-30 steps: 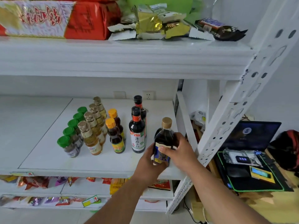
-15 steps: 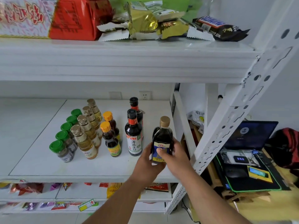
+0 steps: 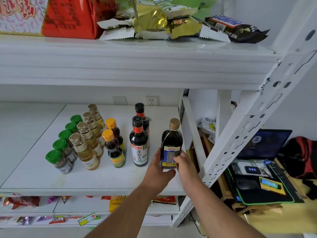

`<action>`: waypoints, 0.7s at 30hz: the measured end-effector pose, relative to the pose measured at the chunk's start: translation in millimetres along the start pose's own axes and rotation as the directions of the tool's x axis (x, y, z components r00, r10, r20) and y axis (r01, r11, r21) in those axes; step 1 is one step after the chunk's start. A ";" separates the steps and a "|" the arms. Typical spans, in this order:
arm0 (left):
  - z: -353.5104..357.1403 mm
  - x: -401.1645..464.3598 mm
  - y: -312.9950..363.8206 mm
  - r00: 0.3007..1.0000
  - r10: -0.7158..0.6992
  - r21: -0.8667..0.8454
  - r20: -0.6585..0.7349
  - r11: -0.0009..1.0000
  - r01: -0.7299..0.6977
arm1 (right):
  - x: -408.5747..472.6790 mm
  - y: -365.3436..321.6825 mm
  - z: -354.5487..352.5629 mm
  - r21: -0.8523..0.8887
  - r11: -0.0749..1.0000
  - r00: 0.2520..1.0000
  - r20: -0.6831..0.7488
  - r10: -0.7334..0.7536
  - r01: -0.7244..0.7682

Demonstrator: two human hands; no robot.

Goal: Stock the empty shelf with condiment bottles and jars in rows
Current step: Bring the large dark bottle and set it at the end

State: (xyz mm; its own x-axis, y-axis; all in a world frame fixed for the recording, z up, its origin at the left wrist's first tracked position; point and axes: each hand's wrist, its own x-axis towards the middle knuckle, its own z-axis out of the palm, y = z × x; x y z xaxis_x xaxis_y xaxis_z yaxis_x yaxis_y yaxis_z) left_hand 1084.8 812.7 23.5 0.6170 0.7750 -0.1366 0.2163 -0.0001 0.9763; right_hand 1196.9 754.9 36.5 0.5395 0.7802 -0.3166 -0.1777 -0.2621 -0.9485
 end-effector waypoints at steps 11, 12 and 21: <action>6.4 21.2 -0.1 1.000 0.027 0.013 -0.010 1.000 -0.027 | 19.4 -3.9 -2.6 -0.042 0.999 0.999 -0.041 0.019 -0.020; 6.2 21.2 -0.2 1.000 0.022 0.015 -0.011 1.000 -0.022 | 18.8 -5.0 -2.7 -0.056 0.998 0.999 -0.040 0.018 -0.021; 1.4 13.9 4.1 0.996 -0.092 0.024 -0.009 0.995 0.092 | 9.6 -7.6 -5.0 -0.121 0.992 0.999 -0.030 0.027 -0.030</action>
State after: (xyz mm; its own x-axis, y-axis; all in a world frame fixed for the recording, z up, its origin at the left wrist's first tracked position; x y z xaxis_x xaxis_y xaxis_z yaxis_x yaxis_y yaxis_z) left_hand 1095.3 822.6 25.3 0.5880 0.7773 -0.2239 0.2904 0.0555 0.9553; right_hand 1207.5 761.5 40.7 0.5591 0.7555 -0.3416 -0.0934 -0.3521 -0.9313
